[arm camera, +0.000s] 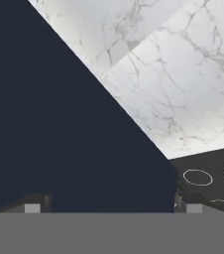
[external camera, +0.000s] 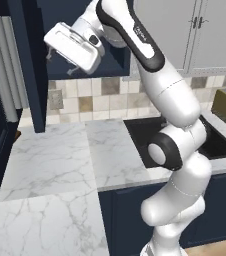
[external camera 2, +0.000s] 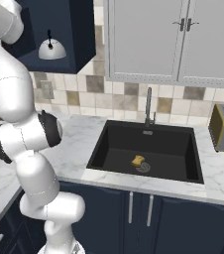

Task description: Open the cabinet, pick the kettle from the cabinet, and place it in the sink.

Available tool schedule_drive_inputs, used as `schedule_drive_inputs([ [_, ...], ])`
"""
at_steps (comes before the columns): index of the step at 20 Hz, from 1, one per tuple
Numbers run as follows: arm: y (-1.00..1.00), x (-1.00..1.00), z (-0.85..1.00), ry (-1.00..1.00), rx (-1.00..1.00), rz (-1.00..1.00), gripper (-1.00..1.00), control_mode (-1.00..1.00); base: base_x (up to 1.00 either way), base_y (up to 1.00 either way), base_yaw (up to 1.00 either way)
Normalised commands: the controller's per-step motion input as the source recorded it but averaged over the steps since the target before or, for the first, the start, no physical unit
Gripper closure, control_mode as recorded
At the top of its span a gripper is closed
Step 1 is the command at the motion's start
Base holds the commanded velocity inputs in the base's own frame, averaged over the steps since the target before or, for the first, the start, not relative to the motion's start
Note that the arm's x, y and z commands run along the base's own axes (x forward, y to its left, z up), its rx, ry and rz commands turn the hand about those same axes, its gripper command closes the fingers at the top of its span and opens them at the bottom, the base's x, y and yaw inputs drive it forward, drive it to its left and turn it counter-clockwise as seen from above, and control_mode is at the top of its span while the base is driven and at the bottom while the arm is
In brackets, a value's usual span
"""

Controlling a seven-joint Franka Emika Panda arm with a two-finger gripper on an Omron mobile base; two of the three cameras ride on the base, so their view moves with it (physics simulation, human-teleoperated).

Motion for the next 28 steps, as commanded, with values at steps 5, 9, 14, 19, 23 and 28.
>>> schedule_drive_inputs([
  [5, -0.39, -0.15, -0.09, -0.15, 0.0, -0.01, -1.0, -1.0, 0.0, 0.0, 0.0],
  [9, -0.39, -0.22, -0.11, -0.23, 0.0, 0.0, -1.0, -1.0, 0.0, 0.0, 0.0],
  [14, -0.4, -0.17, -0.12, -0.2, 0.0, 0.0, -1.0, -1.0, 0.0, 0.0, 0.0],
  [19, -0.39, -0.09, -0.1, -0.2, 0.0, 0.0, -1.0, -1.0, 0.0, 0.0, 0.0],
  [23, -0.39, -0.02, -0.07, -0.2, 0.0, 0.0, -1.0, -1.0, 0.0, 0.0, 0.0],
  [28, -0.33, 0.0, -0.01, -0.21, -0.03, 0.0, -1.0, -1.0, 0.0, 0.0, 0.0],
])
